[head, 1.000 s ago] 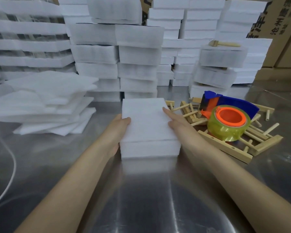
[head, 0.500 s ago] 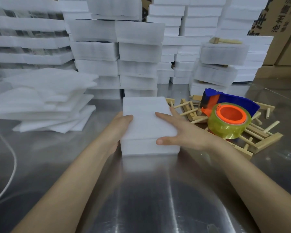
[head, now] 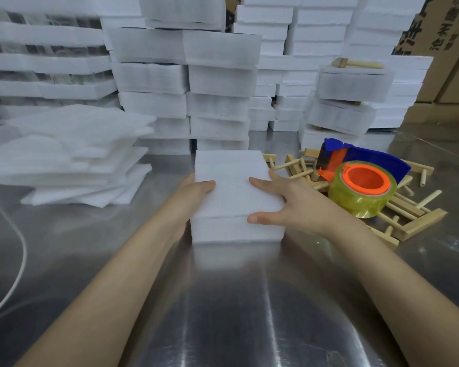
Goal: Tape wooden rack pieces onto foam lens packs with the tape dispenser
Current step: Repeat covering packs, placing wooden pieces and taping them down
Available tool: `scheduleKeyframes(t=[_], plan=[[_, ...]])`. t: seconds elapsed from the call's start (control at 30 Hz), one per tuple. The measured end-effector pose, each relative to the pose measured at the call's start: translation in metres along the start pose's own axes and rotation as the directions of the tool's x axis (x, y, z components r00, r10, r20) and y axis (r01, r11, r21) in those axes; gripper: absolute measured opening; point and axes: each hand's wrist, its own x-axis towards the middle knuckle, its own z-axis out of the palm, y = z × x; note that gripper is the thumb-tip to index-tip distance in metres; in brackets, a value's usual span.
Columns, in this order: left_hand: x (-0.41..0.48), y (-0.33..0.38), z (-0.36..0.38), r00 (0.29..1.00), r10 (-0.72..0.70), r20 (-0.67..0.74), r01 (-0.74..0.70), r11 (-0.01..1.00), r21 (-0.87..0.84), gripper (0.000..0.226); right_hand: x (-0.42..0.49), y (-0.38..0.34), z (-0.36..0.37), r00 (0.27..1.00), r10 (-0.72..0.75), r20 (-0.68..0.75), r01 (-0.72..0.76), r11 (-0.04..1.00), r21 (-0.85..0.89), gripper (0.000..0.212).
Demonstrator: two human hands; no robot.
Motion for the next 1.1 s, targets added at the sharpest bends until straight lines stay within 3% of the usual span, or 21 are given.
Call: scheduleKeyframes(t=[0.17,0.37,0.5,0.57,0.63,0.7,0.73,0.8,0.83,0.93,1.0,1.1], plan=[[0.000,-0.001,0.000,1.000,0.014,0.024,-0.014,1.000,-0.014,0.030,-0.002,-0.002,-0.002,0.999,-0.012,-0.033,0.010,0.996,-0.088,0.110],[0.005,-0.006,-0.001,1.000,0.009,0.028,-0.008,1.000,-0.029,0.031,-0.004,-0.005,-0.004,0.998,-0.014,0.067,0.024,0.988,-0.151,0.117],[0.011,-0.009,-0.001,0.999,-0.012,-0.031,0.010,0.998,-0.065,0.072,-0.004,-0.008,-0.006,0.999,-0.030,0.037,0.036,0.982,-0.186,0.116],[0.013,-0.011,-0.001,0.999,-0.006,-0.033,0.004,0.998,-0.065,0.075,-0.005,-0.005,-0.007,0.999,-0.048,0.024,0.052,0.977,-0.208,0.109],[0.015,-0.013,-0.001,0.999,-0.013,-0.034,0.011,0.999,-0.050,0.073,-0.003,0.003,-0.008,0.997,-0.049,-0.061,0.046,0.998,-0.036,0.080],[0.017,-0.014,-0.002,0.999,-0.020,-0.042,0.018,0.999,-0.039,0.075,0.003,0.013,-0.003,0.969,0.057,-0.240,0.014,0.958,0.286,0.056],[0.018,-0.015,-0.003,0.999,-0.017,-0.045,0.015,0.999,-0.034,0.075,0.006,0.017,0.002,0.934,0.120,-0.337,-0.008,0.948,0.317,0.051],[0.018,-0.015,-0.002,0.999,0.016,-0.044,-0.016,1.000,-0.006,0.076,0.014,0.024,0.012,0.898,0.151,-0.413,-0.106,0.986,0.129,0.037],[0.019,-0.014,-0.001,0.998,0.046,-0.041,-0.045,0.999,0.019,0.075,0.018,0.027,0.017,0.916,0.141,-0.375,-0.158,0.987,-0.015,0.028],[0.020,-0.014,-0.001,0.994,0.102,-0.028,-0.099,0.991,0.094,0.065,0.030,0.033,0.026,0.948,0.193,-0.253,-0.283,0.874,-0.394,0.025],[0.023,-0.015,-0.003,0.992,0.122,-0.028,-0.117,0.982,0.145,0.061,0.036,0.033,0.027,0.922,0.176,-0.345,-0.320,0.847,-0.425,0.024],[0.022,-0.015,-0.003,0.987,0.158,-0.031,-0.151,0.976,0.157,0.054,0.034,0.034,0.027,0.832,0.128,-0.540,-0.249,0.956,-0.157,0.032]])
